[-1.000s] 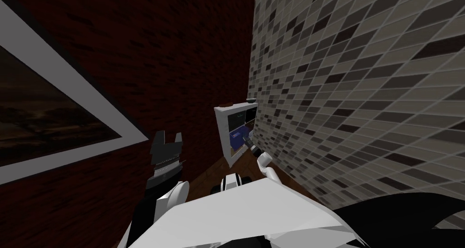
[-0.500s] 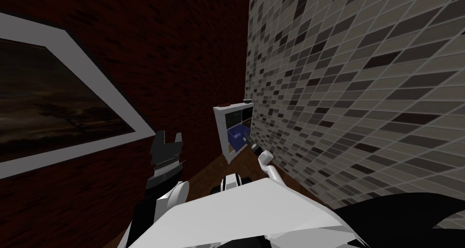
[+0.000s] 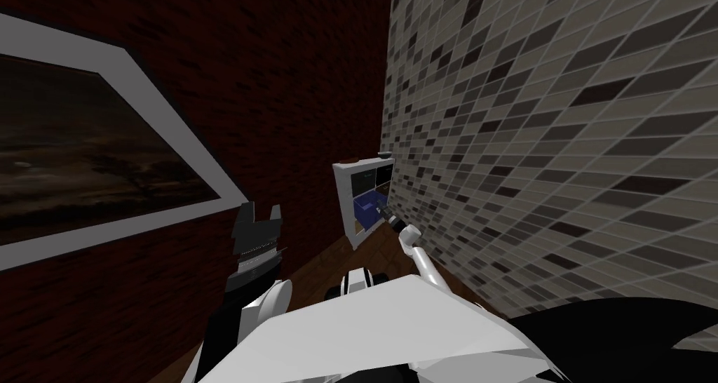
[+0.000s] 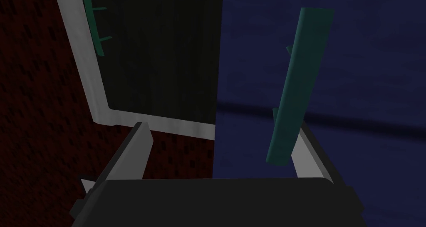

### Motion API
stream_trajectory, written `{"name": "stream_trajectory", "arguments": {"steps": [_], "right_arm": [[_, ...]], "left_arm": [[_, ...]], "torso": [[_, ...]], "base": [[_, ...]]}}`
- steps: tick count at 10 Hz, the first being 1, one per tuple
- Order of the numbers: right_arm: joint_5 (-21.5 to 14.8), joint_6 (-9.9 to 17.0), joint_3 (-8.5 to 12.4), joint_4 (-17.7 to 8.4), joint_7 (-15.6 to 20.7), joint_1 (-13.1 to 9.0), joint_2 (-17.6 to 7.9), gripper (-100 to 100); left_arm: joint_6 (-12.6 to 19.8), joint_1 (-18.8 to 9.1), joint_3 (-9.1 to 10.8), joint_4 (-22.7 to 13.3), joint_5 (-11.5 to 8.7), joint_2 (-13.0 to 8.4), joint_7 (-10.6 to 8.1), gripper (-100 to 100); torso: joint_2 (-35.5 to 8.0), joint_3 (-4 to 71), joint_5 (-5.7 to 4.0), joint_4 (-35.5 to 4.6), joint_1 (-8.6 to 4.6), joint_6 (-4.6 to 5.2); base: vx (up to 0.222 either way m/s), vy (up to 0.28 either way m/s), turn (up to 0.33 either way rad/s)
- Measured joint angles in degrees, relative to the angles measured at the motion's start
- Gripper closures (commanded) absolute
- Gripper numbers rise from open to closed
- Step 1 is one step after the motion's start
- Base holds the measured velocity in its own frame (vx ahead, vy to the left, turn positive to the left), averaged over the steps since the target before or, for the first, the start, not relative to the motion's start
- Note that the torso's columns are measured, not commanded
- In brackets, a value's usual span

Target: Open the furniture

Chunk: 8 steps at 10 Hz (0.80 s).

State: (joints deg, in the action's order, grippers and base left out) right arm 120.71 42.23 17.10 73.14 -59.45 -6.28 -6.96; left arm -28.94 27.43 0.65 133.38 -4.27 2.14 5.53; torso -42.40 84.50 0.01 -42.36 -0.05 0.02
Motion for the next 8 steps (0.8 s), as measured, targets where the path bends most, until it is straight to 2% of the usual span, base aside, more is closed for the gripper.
{"name": "stream_trajectory", "arguments": {"steps": [2, 3, 8], "right_arm": [[-0.54, -1.69, -0.46, 0.45, -2.22, -0.78, -1.10, -100], [-0.61, -1.97, -0.47, 0.37, -2.42, -0.72, -1.14, 0], [-0.69, -2.13, -0.44, 0.09, -2.40, -0.45, -1.16, 0]], "left_arm": [[0.00, 0.00, 0.00, 0.00, 0.00, 0.00, 0.00, 0], [0.00, 0.00, 0.00, 0.00, 0.00, 0.00, 0.00, 0], [0.00, 0.01, 0.00, 0.00, 0.00, 0.00, 0.00, 0]], "torso": [[-0.19, -0.11, 0.13, -0.27, 0.11, 0.01], [-0.10, -0.07, 0.11, -0.19, 0.15, -0.04], [0.05, 0.03, 0.02, 0.02, 0.09, -0.03]], "base": [[-0.041, 0.009, 0.004], [0.000, 0.000, 0.000], [0.000, 0.000, 0.000]]}}
